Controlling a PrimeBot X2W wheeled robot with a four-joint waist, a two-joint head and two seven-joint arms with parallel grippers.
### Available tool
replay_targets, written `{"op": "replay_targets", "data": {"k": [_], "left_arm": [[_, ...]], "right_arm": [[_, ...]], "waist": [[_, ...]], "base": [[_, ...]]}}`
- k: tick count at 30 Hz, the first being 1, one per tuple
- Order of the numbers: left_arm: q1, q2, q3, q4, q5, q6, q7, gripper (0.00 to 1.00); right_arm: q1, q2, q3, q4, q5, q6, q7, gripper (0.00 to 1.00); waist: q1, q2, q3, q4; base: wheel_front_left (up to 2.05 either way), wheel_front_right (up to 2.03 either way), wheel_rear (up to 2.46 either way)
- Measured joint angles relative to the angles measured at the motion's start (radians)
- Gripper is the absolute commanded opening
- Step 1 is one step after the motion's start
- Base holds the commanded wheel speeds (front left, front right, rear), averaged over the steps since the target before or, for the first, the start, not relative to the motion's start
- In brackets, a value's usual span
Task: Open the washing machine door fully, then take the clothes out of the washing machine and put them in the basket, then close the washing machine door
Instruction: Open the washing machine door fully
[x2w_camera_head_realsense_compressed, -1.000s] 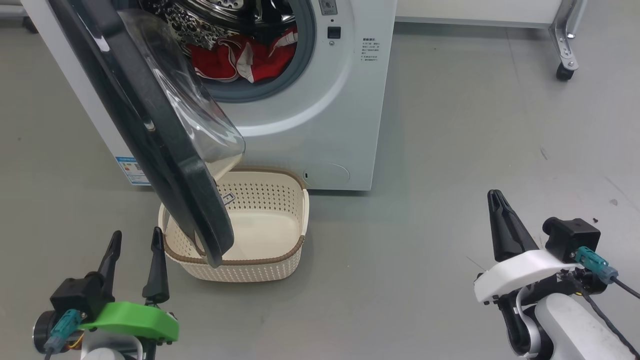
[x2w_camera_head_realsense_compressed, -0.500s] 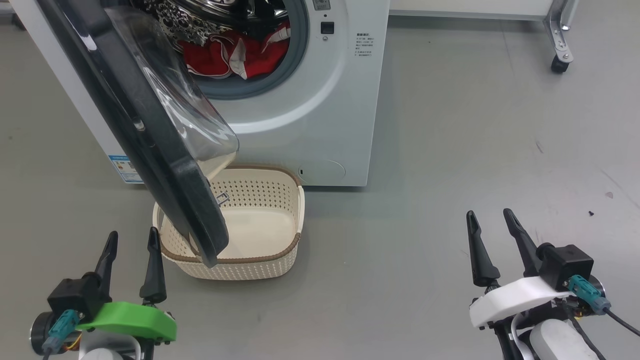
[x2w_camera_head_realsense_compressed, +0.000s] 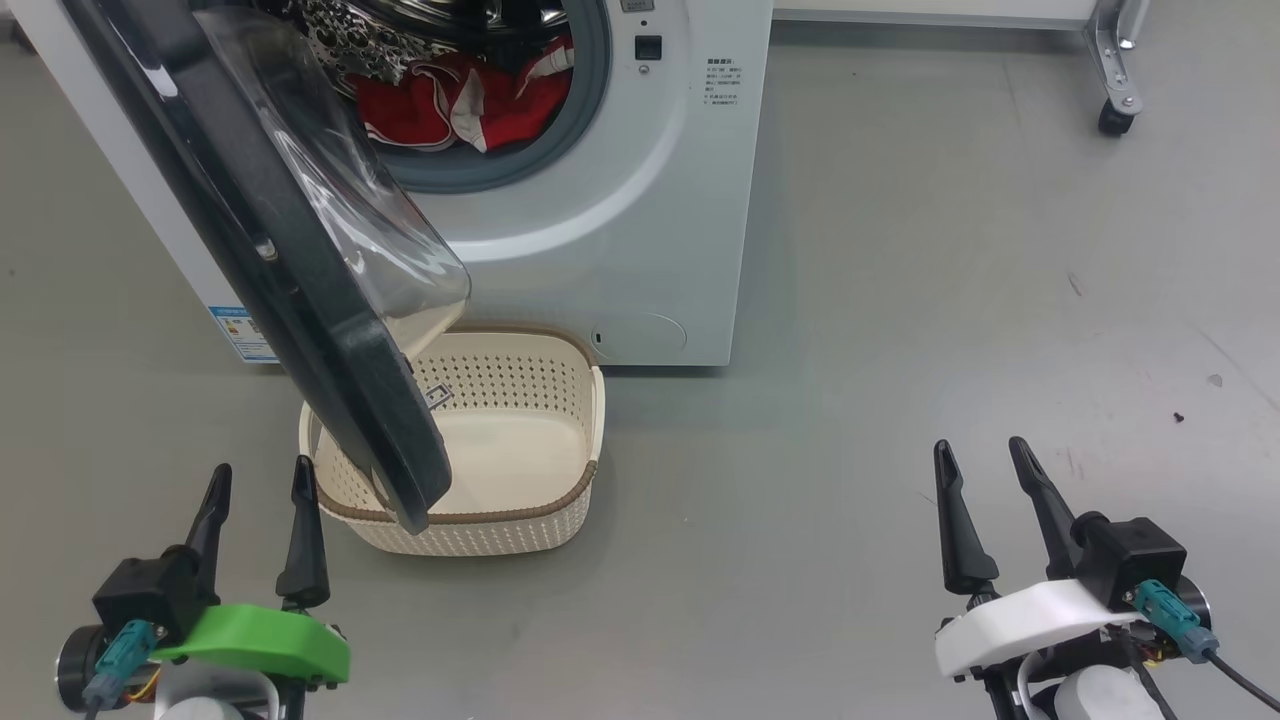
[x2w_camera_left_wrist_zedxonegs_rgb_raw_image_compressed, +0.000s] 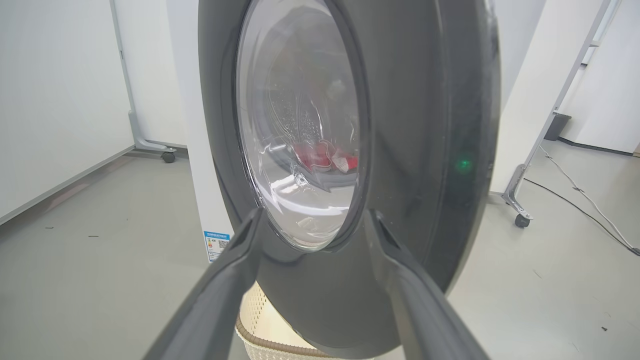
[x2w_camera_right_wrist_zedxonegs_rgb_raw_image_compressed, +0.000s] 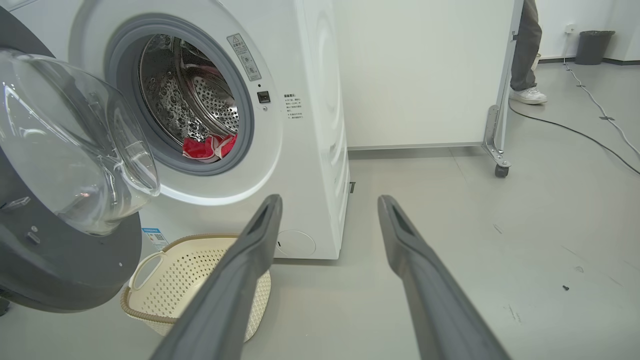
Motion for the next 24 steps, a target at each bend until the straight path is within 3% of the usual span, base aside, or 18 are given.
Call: {"op": "replay_targets", "data": {"k": [24], "left_arm": [[0.0,0.0,0.0,0.012,0.007,-0.007,0.0,1.0]], "right_arm": [[0.046,0.035,-0.036,-0.009,-0.055,0.003,0.0,1.0]], "waist": [[0.0,0.0,-0.003,-0.001]], "base": [[0.0,0.0,0.0]]}}
